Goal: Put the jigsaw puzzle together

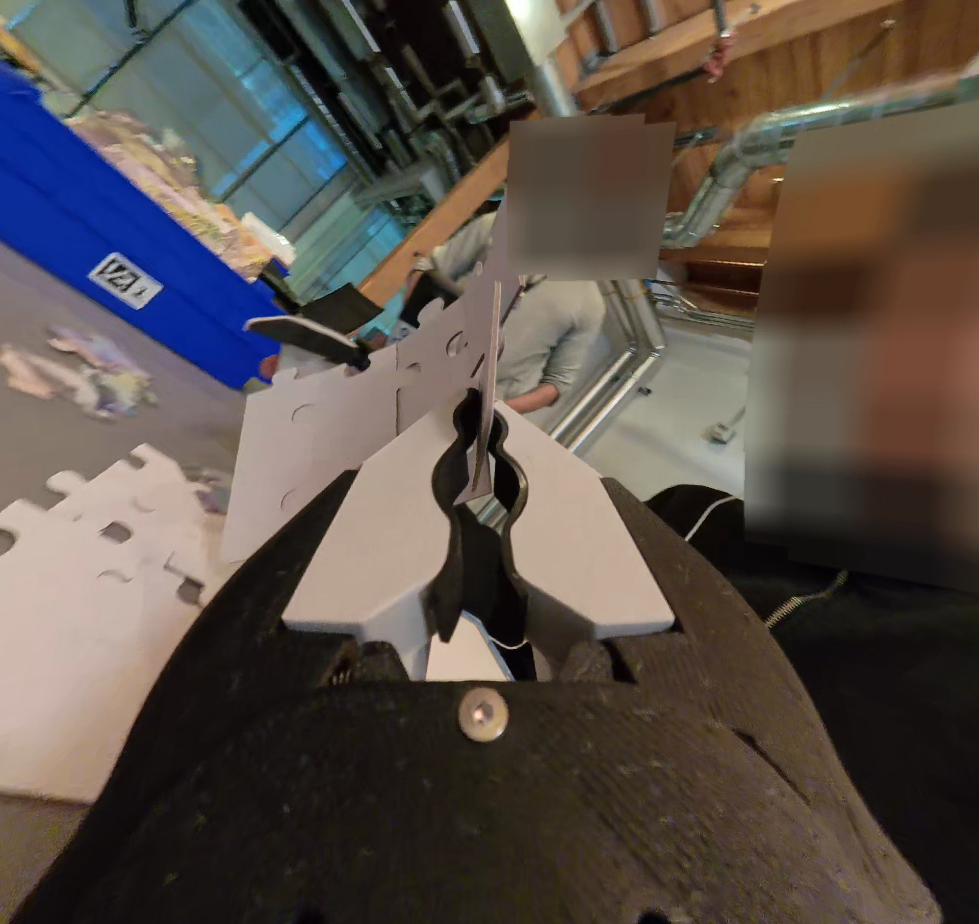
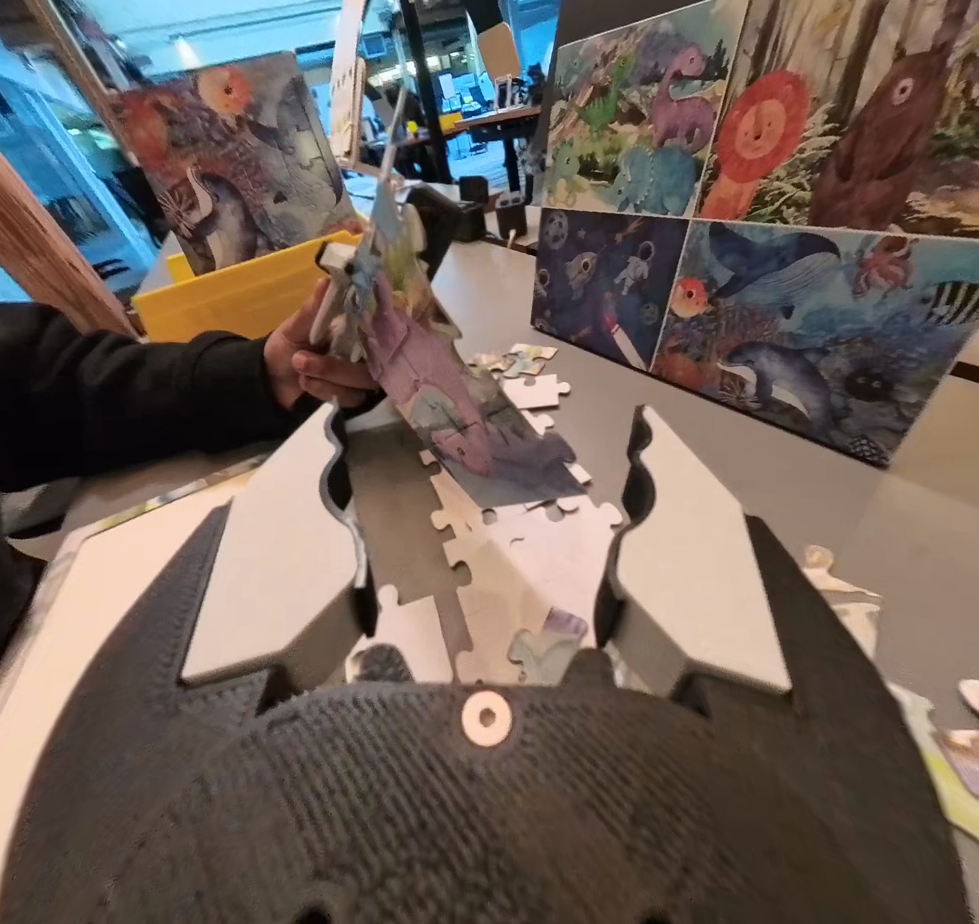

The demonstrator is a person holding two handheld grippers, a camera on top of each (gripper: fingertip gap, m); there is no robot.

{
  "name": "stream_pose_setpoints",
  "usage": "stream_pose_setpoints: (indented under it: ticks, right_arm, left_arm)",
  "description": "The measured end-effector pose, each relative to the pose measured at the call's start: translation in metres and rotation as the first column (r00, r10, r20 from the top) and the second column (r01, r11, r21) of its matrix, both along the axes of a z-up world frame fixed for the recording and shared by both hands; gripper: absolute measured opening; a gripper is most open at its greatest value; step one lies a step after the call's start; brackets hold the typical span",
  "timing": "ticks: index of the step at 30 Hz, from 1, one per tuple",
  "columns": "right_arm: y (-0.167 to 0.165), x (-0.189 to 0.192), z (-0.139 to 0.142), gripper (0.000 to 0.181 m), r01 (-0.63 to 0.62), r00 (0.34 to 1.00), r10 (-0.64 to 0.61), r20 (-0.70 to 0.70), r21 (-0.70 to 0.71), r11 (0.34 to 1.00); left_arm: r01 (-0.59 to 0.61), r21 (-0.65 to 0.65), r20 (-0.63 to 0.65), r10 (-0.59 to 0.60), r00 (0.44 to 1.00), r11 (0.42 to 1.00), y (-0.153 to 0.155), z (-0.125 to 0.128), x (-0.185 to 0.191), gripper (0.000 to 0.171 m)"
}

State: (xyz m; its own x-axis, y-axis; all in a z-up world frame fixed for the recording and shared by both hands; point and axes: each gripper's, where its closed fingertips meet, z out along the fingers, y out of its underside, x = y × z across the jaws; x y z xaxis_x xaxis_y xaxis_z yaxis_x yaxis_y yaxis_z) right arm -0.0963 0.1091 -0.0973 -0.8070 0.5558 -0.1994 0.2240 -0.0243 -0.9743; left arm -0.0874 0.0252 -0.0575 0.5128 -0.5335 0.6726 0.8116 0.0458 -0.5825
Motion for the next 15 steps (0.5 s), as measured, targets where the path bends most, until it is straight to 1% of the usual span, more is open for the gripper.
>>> stream_pose_setpoints:
  ticks: [4, 7, 10, 13, 15]
  right_arm:
    - [-0.011, 0.008, 0.004, 0.1, -0.095, 0.994, 0.1, 0.045, -0.104, 0.99]
    - [-0.024, 0.014, 0.003, 0.091, -0.144, 0.988, 0.148, 0.035, -0.096, 0.985]
    - [-0.031, 0.018, 0.001, 0.075, -0.162, 0.986, 0.163, 0.019, -0.052, 0.985]
    - [-0.032, 0.021, 0.007, 0.064, -0.172, 0.985, 0.172, -0.005, -0.061, 0.983]
    - [-0.033, 0.025, 0.014, 0.053, -0.199, 0.98, 0.198, -0.025, -0.077, 0.977]
  left_arm:
    - [0.028, 0.04, -0.025, -0.027, 0.999, 0.999, -0.001, 0.007, 0.008, 0.0]
    - [0.041, 0.029, -0.021, -0.041, 0.999, 0.999, 0.001, 0.005, 0.011, 0.0]
    - [0.04, 0.0, -0.03, -0.04, 0.999, 0.999, 0.004, 0.001, 0.012, 0.0]
    - [0.034, -0.026, -0.043, -0.035, 0.998, 0.999, 0.007, -0.001, 0.013, 0.0]
    - [0.023, -0.05, -0.051, -0.025, 0.998, 0.998, 0.01, -0.004, 0.013, 0.0]
